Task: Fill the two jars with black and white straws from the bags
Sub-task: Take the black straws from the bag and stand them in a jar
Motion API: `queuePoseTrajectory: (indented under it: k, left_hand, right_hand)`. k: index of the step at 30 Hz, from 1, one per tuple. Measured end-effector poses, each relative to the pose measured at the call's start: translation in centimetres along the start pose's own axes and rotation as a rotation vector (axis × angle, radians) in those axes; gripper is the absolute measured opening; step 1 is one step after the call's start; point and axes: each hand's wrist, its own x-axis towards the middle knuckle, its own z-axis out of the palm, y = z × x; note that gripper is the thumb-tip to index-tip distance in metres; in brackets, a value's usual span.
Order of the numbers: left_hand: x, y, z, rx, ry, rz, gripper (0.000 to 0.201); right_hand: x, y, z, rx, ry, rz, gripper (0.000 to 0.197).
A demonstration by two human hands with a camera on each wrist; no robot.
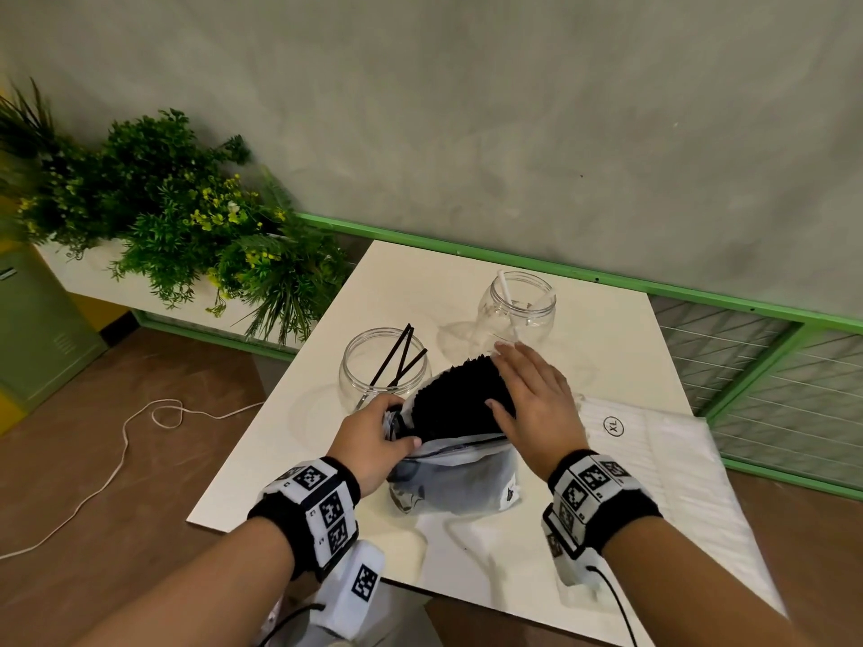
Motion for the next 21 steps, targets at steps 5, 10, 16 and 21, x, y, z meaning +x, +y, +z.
queuePoseTrajectory:
  k: [5, 10, 16, 21]
  left_hand:
    - [-0.1, -0.1, -0.1, -0.039, 0.004, -0.008, 0.042]
    - [0.0, 0.6, 0.2, -0.072, 0.01, 0.023, 0.041]
    - [-0.3, 0.7, 0.6, -0.196, -0.024, -0.003, 0.036]
    - [0.1, 1.2, 1.0, -0.228, -0.044, 0.019, 0.039]
  right_hand:
    - [-1.0, 1.4, 0.0, 0.147, -0.041, 0.006, 0.042]
    - [-1.1, 1.7, 0.2, 0.065, -0.108, -0.017, 0.042]
    - [-2.1, -1.6, -1.7, 0.108, -0.082, 0.068, 0.049]
    - [-3.8, -4.1, -0.6, 0.303, -0.096, -0.161, 0.025]
